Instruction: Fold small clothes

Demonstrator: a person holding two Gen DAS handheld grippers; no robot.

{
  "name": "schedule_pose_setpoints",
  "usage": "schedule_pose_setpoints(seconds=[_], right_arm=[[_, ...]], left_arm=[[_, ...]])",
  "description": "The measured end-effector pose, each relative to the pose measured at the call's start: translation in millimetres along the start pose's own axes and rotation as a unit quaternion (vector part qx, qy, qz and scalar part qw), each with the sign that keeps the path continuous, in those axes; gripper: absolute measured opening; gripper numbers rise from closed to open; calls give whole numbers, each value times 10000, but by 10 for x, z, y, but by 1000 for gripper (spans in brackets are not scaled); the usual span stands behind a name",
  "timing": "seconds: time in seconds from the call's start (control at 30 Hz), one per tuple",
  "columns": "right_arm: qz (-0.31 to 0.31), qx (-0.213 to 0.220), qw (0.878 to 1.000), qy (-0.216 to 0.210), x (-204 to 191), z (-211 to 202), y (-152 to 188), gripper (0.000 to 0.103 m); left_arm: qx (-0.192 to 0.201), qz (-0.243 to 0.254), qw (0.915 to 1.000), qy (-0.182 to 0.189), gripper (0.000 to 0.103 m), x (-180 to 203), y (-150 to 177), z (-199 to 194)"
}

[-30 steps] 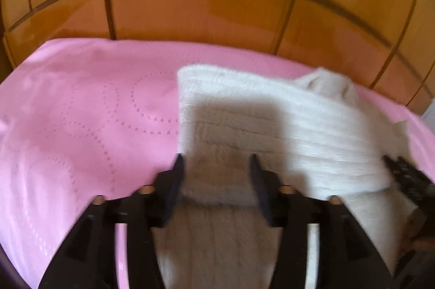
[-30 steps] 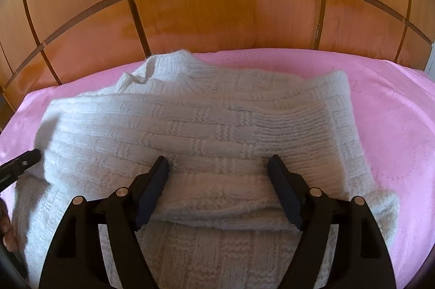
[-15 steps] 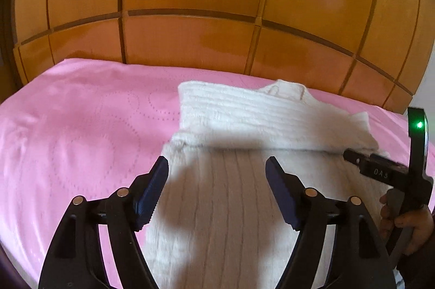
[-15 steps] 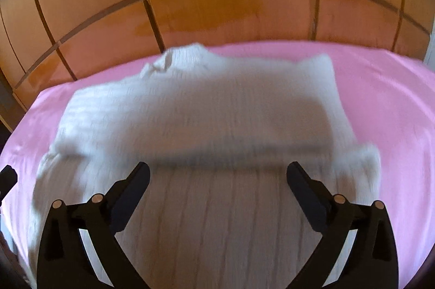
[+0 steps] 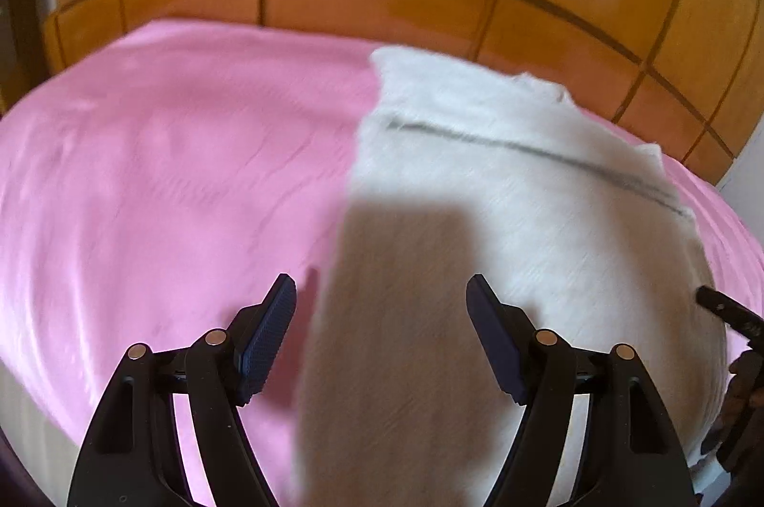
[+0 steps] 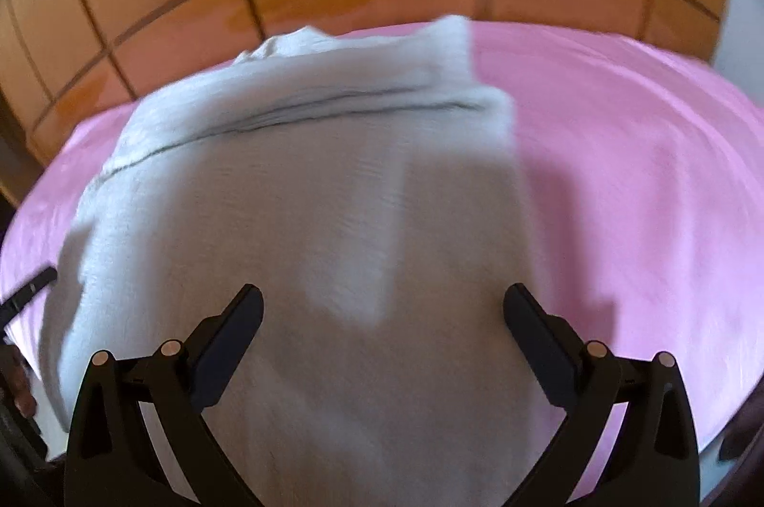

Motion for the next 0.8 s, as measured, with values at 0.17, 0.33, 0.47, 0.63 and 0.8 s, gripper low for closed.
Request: schedule_pose_setpoints(seconds=[0.17,0.33,0.47,0.63,0.8], right_arm=[[614,-394,9967,-342,396,-169,250,94],[599,-705,9945,-500,502,-379,543,61],[608,-1246,9870,-814,499,-470,800,49],[545,-1753,9763,-1149,360,-427,960,13],[741,-1268,9703,-1923,119,-621,590,12]], left_arm=[[-335,-350,9984,285,73,-262,354,-135],[-533,-406,9946,788,62,-272,653,-311],[-753,-261,9901,1152,35,-158,826,-384],[-651,-120,9860,1530,8,-66,774,-483],[-34,-539,9737,2215,6,-157,361,-696]])
Point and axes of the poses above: each gripper's, at about its wrist camera, not at the fingertips, and z roughly the way its jaws point, x to its right, y to its underside, the point moved 3 cm from there along z, roughly the way its jaws point, and after that the axes turned 12 degrees about z, right-handed, at the moved point
